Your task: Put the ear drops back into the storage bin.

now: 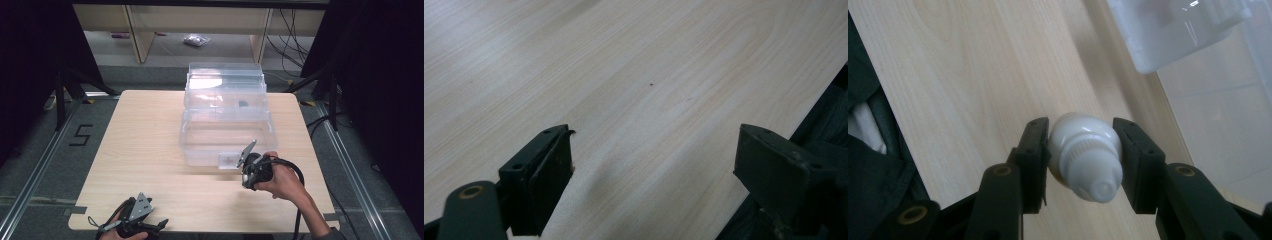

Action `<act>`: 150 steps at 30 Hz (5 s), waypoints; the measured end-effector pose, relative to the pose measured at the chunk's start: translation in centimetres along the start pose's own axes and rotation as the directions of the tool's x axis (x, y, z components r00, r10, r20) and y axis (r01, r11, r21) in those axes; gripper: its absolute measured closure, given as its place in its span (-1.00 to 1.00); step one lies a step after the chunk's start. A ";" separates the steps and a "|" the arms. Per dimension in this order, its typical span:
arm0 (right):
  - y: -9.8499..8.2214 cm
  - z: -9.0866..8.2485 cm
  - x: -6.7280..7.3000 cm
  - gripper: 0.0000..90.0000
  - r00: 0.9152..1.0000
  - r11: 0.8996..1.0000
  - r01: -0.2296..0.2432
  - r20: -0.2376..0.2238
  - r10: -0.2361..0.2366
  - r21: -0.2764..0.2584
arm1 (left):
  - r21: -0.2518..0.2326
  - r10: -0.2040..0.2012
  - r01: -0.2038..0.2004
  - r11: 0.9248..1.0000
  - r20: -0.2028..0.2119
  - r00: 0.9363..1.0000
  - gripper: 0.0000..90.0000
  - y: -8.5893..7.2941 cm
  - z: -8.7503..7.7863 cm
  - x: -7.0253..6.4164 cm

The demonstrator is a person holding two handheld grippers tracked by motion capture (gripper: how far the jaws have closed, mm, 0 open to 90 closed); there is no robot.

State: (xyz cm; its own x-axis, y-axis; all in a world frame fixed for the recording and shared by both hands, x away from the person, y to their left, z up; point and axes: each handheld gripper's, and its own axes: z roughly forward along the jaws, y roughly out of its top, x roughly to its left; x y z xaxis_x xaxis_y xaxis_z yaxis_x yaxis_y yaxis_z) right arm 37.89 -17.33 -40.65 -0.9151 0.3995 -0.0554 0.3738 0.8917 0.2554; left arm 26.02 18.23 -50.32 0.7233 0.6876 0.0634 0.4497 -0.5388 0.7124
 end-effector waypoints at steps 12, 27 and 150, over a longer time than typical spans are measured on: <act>-0.4 -1.9 -1.2 0.34 0.999 0.999 -0.031 0.005 0.031 -0.011 | 0.001 0.000 0.000 1.000 0.000 1.000 -0.67 0.0 0.0 0.0; -0.6 -5.0 -3.7 0.34 0.996 0.997 -0.079 0.042 0.079 -0.009 | 0.001 0.000 0.000 1.000 -0.002 1.000 -0.67 0.0 0.1 0.0; 2.2 4.1 -15.0 0.33 0.944 0.928 -0.331 0.065 0.324 0.170 | -0.003 -0.001 0.001 1.000 0.015 1.000 -0.67 0.0 0.1 0.0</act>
State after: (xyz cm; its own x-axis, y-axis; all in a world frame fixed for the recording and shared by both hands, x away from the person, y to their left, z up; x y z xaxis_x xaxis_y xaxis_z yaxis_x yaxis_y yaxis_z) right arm 53.02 -20.50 -43.19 -0.7324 0.6801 -0.0325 0.6754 0.7317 0.0917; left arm 26.02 18.20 -50.39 0.7309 0.6805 0.0522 0.4488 -0.5369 0.7143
